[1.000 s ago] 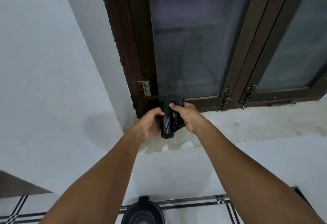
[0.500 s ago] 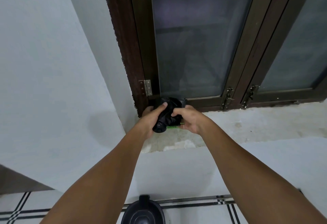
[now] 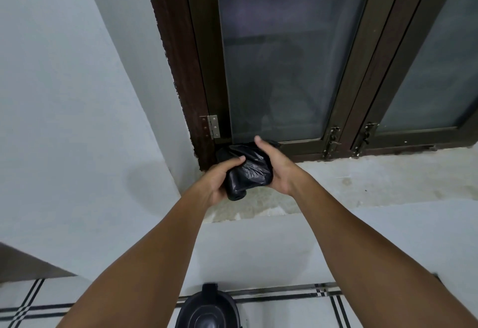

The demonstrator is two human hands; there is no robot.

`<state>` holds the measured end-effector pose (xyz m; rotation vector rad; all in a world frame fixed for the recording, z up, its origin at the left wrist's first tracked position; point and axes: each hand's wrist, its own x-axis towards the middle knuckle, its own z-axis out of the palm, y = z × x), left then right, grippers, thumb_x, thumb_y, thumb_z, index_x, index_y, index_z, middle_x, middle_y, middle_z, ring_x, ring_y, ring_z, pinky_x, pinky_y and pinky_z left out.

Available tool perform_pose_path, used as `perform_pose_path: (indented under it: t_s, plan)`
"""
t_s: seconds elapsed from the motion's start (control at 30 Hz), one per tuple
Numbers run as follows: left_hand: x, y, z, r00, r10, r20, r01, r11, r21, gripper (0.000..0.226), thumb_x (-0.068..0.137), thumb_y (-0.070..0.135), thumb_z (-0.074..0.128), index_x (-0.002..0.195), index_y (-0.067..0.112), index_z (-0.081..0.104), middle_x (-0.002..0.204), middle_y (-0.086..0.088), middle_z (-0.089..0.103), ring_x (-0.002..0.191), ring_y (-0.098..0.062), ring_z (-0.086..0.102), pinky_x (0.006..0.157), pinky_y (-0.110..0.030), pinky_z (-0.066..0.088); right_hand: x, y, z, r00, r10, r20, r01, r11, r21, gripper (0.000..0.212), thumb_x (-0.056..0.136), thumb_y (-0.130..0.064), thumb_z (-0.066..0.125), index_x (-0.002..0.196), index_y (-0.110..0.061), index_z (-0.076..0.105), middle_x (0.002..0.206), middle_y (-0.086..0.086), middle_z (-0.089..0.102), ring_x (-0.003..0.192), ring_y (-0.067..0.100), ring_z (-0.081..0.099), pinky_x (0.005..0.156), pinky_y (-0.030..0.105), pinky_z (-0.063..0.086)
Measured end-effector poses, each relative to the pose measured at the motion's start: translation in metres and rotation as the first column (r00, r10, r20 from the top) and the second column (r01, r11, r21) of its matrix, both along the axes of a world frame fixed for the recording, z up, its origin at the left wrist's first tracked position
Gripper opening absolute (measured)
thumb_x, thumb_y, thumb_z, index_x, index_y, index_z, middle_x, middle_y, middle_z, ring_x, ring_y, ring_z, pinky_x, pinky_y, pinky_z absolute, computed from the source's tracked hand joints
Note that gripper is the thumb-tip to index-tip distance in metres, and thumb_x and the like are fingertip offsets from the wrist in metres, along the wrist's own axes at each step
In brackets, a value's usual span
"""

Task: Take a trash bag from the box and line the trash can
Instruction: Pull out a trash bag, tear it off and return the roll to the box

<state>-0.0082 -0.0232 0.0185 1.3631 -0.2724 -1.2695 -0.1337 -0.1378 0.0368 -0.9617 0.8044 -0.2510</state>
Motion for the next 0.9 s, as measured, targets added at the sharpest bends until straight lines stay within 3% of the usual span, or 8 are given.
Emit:
perform_pose_path:
  t_s: [0.13,0.33,0.5,0.6,0.67,0.77,0.83,0.9]
  plan:
    - [0.005,0.003,0.000,1.000,0.015,0.007,-0.016,0.999,0.048,0.037,0.088,0.041,0.067,0.115,0.017,0.070,0.105,-0.010,0.076,0.093,-0.026,0.068,0.075,-0.034,0.052,0.000,0.001,-0.009,0.978,0.029,-0.205,-0.086,0.958,-0.274,0.059,0.078,-0.042,0.088,0.124,-0.013,0.065,0.116,0.009,0.077,0.105,0.026,0.074,0.097,0.044,0.059]
    - [0.010,0.006,0.002,0.999,-0.017,0.034,0.015,0.999,0.036,0.029,0.090,0.030,0.064,0.115,0.015,0.069,0.104,-0.011,0.073,0.083,-0.024,0.066,0.067,-0.031,0.050,0.000,0.003,-0.011,0.985,-0.169,-0.045,0.166,0.984,-0.065,0.022,0.090,-0.005,0.069,0.107,-0.011,0.057,0.102,0.013,0.072,0.091,0.028,0.071,0.081,0.042,0.062]
    - [0.010,0.005,-0.003,0.998,-0.056,0.036,0.055,0.998,0.035,0.037,0.085,0.030,0.078,0.117,0.011,0.073,0.109,-0.011,0.078,0.091,-0.024,0.072,0.078,-0.031,0.053,0.004,0.003,-0.008,0.979,-0.196,-0.055,0.191,0.978,-0.090,0.039,0.083,0.013,0.042,0.112,-0.007,0.059,0.096,0.018,0.063,0.083,0.031,0.063,0.064,0.035,0.055]
    - [0.008,0.004,-0.003,0.996,-0.092,0.008,0.092,0.995,0.023,0.042,0.086,0.026,0.077,0.124,0.011,0.068,0.115,-0.013,0.077,0.108,-0.030,0.070,0.094,-0.039,0.054,0.009,0.002,-0.004,0.975,-0.218,-0.041,0.216,0.975,-0.045,0.038,0.087,0.009,0.038,0.115,-0.007,0.059,0.103,0.019,0.065,0.085,0.032,0.065,0.067,0.039,0.057]
    - [0.008,0.005,-0.002,0.996,-0.085,-0.007,0.085,0.996,0.019,0.037,0.089,0.030,0.073,0.122,0.013,0.068,0.112,-0.012,0.077,0.108,-0.031,0.070,0.092,-0.039,0.055,0.006,0.002,-0.004,0.986,-0.163,-0.028,0.163,0.987,-0.004,0.020,0.097,-0.010,0.049,0.111,-0.010,0.063,0.104,0.015,0.069,0.087,0.030,0.068,0.072,0.038,0.056]
    - [0.013,0.006,-0.003,0.998,-0.060,-0.036,0.060,0.998,0.018,0.038,0.089,0.034,0.059,0.121,0.015,0.066,0.113,-0.013,0.075,0.107,-0.033,0.065,0.091,-0.042,0.049,-0.002,-0.005,-0.009,0.990,0.109,-0.088,-0.119,0.987,-0.112,0.047,0.086,-0.046,0.078,0.118,-0.011,0.071,0.110,0.012,0.078,0.103,0.030,0.074,0.090,0.043,0.060]
    - [0.015,0.007,-0.003,0.996,-0.081,-0.037,0.081,0.997,0.018,0.038,0.087,0.028,0.053,0.121,0.015,0.064,0.114,-0.015,0.071,0.107,-0.034,0.063,0.091,-0.044,0.048,-0.003,-0.006,-0.013,0.963,0.186,-0.196,-0.234,0.938,-0.257,0.054,0.078,-0.044,0.088,0.120,-0.014,0.072,0.110,0.009,0.079,0.105,0.028,0.075,0.099,0.045,0.058]
    - [0.015,0.006,-0.004,0.995,-0.095,-0.026,0.095,0.995,0.005,0.038,0.089,0.020,0.058,0.127,0.015,0.063,0.123,-0.015,0.069,0.115,-0.033,0.063,0.092,-0.046,0.052,0.000,-0.007,-0.018,0.962,0.099,-0.253,-0.187,0.916,-0.355,0.045,0.079,-0.035,0.088,0.116,-0.014,0.073,0.105,0.008,0.080,0.100,0.027,0.076,0.096,0.044,0.059]
